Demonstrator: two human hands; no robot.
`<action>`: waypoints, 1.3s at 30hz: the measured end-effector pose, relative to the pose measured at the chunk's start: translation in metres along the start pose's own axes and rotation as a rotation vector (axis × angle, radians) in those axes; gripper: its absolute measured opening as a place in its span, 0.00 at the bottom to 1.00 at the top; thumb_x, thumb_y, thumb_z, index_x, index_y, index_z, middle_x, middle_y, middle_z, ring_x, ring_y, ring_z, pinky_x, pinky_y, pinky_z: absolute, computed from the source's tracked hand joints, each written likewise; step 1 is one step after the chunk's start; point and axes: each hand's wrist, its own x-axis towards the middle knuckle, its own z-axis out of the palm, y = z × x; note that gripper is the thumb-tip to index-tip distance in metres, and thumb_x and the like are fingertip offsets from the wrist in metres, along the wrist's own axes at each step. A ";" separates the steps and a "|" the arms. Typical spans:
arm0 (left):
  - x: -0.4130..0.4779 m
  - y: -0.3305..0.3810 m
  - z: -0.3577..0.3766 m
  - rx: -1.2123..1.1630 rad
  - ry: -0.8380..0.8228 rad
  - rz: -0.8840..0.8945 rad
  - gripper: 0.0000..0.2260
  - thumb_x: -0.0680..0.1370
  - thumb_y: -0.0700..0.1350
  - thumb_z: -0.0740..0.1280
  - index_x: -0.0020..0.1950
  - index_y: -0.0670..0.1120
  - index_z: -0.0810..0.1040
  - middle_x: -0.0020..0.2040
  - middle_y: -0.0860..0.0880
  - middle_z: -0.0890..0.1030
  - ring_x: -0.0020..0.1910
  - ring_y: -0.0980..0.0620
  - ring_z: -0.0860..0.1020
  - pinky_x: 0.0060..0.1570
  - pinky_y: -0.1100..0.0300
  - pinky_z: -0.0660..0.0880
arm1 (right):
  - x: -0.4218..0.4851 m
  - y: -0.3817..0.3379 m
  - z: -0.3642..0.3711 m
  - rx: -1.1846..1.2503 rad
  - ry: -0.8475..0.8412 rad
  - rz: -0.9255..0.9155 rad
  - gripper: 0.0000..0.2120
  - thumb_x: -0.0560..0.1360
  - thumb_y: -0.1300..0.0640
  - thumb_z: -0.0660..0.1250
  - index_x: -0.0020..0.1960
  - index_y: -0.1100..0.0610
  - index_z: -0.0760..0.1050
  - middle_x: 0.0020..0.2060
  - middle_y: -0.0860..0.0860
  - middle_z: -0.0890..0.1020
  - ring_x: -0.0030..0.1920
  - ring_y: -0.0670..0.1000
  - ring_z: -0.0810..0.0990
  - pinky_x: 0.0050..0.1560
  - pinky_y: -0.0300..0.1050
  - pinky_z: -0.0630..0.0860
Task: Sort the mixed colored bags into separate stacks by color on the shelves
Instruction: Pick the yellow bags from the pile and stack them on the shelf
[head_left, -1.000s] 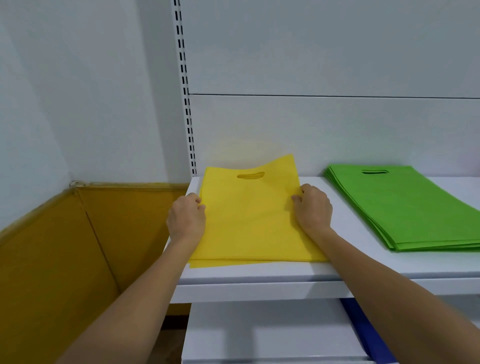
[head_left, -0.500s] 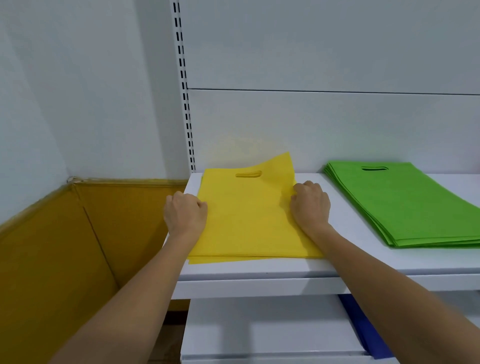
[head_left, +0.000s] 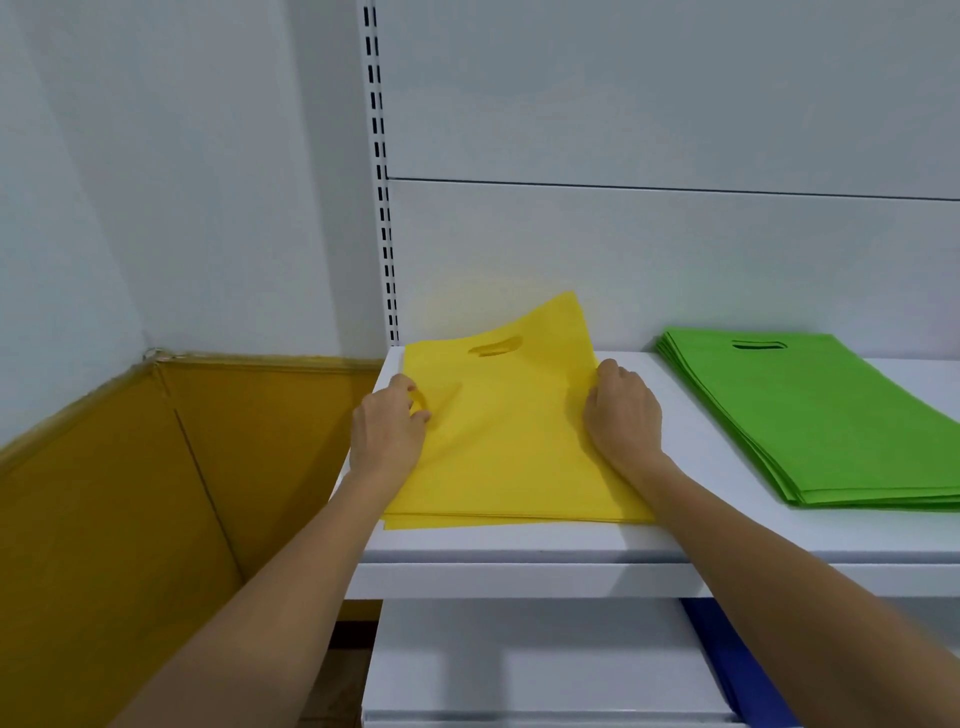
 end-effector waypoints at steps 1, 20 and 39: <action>0.000 0.001 -0.001 -0.052 0.006 -0.040 0.16 0.77 0.44 0.66 0.64 0.42 0.71 0.56 0.41 0.79 0.58 0.41 0.75 0.53 0.50 0.70 | 0.001 0.000 0.001 0.047 0.016 0.000 0.07 0.76 0.68 0.53 0.51 0.64 0.67 0.48 0.61 0.76 0.49 0.60 0.73 0.39 0.46 0.59; -0.008 -0.010 -0.050 -0.504 -0.189 -0.052 0.10 0.78 0.39 0.64 0.58 0.45 0.79 0.59 0.47 0.78 0.54 0.54 0.74 0.57 0.59 0.71 | 0.018 0.000 -0.046 0.472 0.049 0.060 0.11 0.77 0.63 0.61 0.56 0.60 0.77 0.51 0.55 0.78 0.53 0.56 0.75 0.51 0.43 0.69; -0.081 0.132 0.025 -0.297 -0.140 0.637 0.15 0.80 0.36 0.59 0.65 0.44 0.75 0.57 0.41 0.75 0.55 0.42 0.74 0.50 0.58 0.67 | -0.096 0.164 -0.163 -0.164 0.189 0.189 0.22 0.79 0.66 0.55 0.73 0.62 0.59 0.67 0.59 0.66 0.49 0.64 0.77 0.42 0.52 0.69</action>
